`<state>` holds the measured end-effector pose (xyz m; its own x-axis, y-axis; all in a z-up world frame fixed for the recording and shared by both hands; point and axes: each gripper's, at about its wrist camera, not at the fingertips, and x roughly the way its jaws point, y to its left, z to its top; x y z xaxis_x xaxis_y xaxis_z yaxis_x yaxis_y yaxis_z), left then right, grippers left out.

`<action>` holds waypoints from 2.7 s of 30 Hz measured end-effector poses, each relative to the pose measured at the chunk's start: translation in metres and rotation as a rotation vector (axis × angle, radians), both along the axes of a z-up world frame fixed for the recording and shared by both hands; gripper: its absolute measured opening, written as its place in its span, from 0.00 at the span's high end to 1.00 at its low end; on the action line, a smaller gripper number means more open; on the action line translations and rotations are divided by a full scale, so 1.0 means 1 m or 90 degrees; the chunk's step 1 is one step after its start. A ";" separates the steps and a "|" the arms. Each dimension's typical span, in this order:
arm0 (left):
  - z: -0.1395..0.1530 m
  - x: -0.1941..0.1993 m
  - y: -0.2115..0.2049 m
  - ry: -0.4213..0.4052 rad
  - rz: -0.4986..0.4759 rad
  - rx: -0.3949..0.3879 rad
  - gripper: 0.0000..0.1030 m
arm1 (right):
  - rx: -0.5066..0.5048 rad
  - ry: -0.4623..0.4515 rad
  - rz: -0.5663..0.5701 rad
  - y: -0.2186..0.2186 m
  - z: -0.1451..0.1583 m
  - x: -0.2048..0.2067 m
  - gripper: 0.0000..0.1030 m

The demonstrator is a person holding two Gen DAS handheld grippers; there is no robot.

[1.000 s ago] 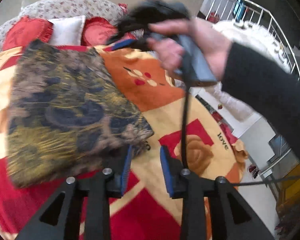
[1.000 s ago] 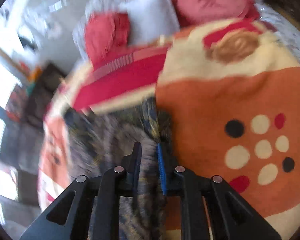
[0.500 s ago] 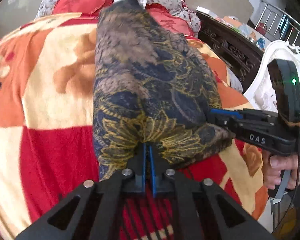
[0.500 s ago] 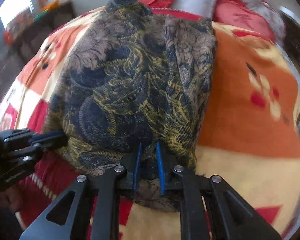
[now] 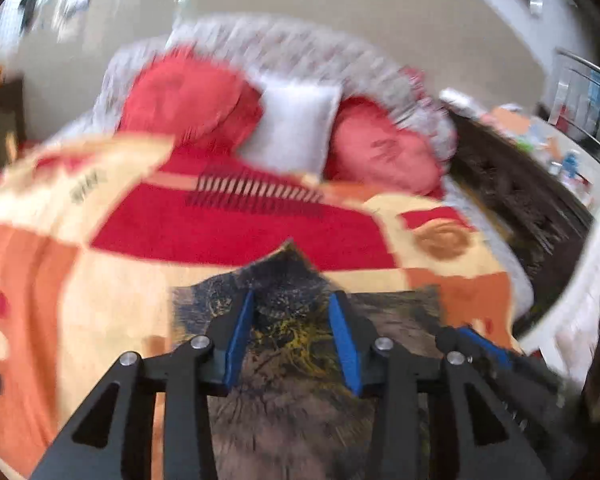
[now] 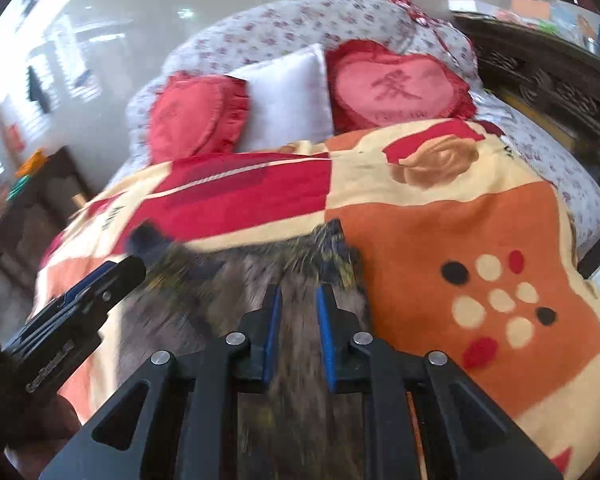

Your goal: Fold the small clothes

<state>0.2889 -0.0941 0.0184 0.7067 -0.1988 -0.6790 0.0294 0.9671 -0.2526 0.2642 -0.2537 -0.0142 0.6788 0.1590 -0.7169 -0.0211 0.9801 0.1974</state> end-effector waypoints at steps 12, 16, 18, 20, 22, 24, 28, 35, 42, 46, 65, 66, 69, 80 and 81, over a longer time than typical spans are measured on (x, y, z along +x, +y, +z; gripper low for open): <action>-0.045 0.023 -0.014 -0.025 0.024 0.096 0.42 | -0.075 -0.061 0.011 0.010 -0.040 0.009 1.00; -0.020 0.022 0.006 0.026 -0.016 0.024 0.39 | 0.020 -0.001 0.054 -0.011 -0.036 0.024 1.00; -0.001 0.004 0.031 0.027 -0.033 -0.041 0.29 | 0.109 0.019 0.077 -0.039 -0.020 0.018 1.00; 0.008 -0.025 0.055 0.003 -0.049 -0.062 0.21 | 0.161 -0.021 0.074 -0.073 -0.005 -0.003 0.97; 0.000 -0.043 0.069 0.009 -0.070 -0.072 0.18 | 0.188 -0.045 0.065 -0.096 0.000 -0.022 0.80; -0.027 -0.050 0.083 0.060 -0.085 -0.102 0.19 | 0.232 -0.046 0.078 -0.113 -0.008 -0.037 0.71; -0.072 -0.051 0.095 0.149 -0.088 -0.238 0.20 | 0.283 0.008 0.128 -0.112 -0.040 -0.046 0.69; -0.070 -0.054 0.088 0.124 -0.079 -0.231 0.17 | 0.312 0.065 0.175 -0.093 -0.088 -0.040 0.66; -0.063 -0.064 0.068 0.117 -0.097 -0.194 0.73 | 0.475 0.111 0.245 -0.096 -0.113 -0.048 0.87; -0.047 -0.074 0.071 0.091 -0.092 -0.203 0.80 | 0.411 0.086 0.225 -0.087 -0.090 -0.057 1.00; -0.028 -0.115 0.226 0.086 -0.009 -0.103 0.74 | 0.407 0.153 0.180 0.072 -0.071 -0.076 0.98; -0.025 -0.118 0.229 0.074 -0.009 -0.108 0.73 | 0.434 0.160 0.167 0.066 -0.074 -0.078 0.98; -0.007 -0.131 0.238 0.022 0.014 -0.105 0.62 | 0.417 0.128 0.159 0.049 -0.056 -0.096 0.98; 0.007 -0.073 0.188 -0.010 0.154 -0.049 0.32 | -0.024 -0.065 0.166 0.158 0.027 -0.120 1.00; 0.007 -0.068 0.185 -0.013 0.176 -0.049 0.30 | -0.041 -0.066 0.150 0.153 0.024 -0.111 1.00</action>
